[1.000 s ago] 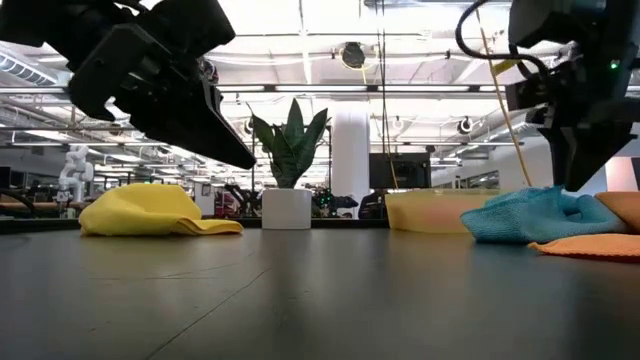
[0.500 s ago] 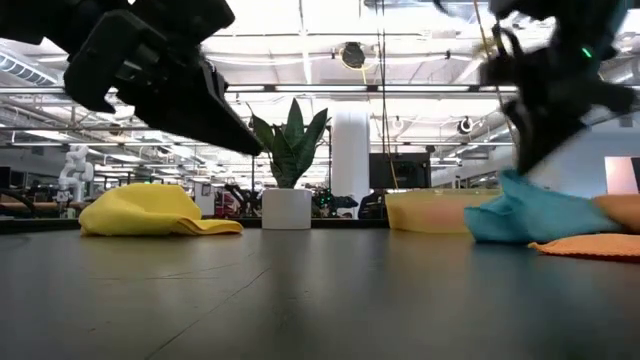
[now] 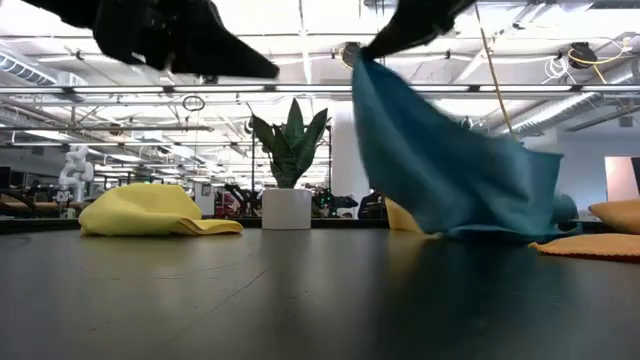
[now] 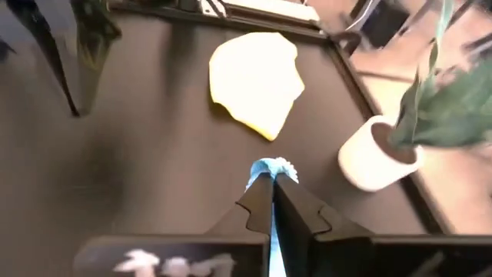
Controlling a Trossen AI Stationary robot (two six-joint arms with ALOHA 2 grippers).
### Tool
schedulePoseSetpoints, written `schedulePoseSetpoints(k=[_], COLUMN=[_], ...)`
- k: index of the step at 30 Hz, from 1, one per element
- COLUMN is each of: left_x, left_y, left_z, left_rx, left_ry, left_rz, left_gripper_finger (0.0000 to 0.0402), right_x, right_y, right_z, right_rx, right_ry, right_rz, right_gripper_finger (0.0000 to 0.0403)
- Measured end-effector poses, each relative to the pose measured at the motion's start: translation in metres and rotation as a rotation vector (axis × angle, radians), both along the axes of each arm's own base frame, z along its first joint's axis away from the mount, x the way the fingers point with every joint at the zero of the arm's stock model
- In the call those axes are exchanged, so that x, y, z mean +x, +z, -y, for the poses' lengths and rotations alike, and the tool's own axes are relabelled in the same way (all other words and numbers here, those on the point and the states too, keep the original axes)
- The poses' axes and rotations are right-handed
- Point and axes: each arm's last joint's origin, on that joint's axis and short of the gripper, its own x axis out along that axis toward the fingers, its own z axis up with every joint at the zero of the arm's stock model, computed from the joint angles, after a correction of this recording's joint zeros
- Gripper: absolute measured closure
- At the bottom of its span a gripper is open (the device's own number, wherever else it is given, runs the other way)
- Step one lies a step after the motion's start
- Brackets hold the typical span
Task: Fold microfiber towels
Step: Fold the blue microfiber cloth
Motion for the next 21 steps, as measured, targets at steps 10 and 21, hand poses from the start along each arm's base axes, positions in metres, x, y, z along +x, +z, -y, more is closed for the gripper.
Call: schedulePoseSetpoints(k=[10, 21], left_x=[-0.014, 0.013], left_y=[-0.003, -0.045], left_z=[0.018, 0.017], left_rx=[0.036, 0.112], left_ry=[-0.145, -0.492], left_rz=[-0.078, -0.156], left_gripper_finger=[0.0376, 0.0322], right_x=[0.033, 0.044], right_y=[-0.053, -0.098], right_z=[-0.032, -0.065], right_rx=[0.131, 0.205], right_ry=[0.133, 0.223], right_rz=[-0.140, -0.229], right_gripper_finger=[0.0403, 0.0403])
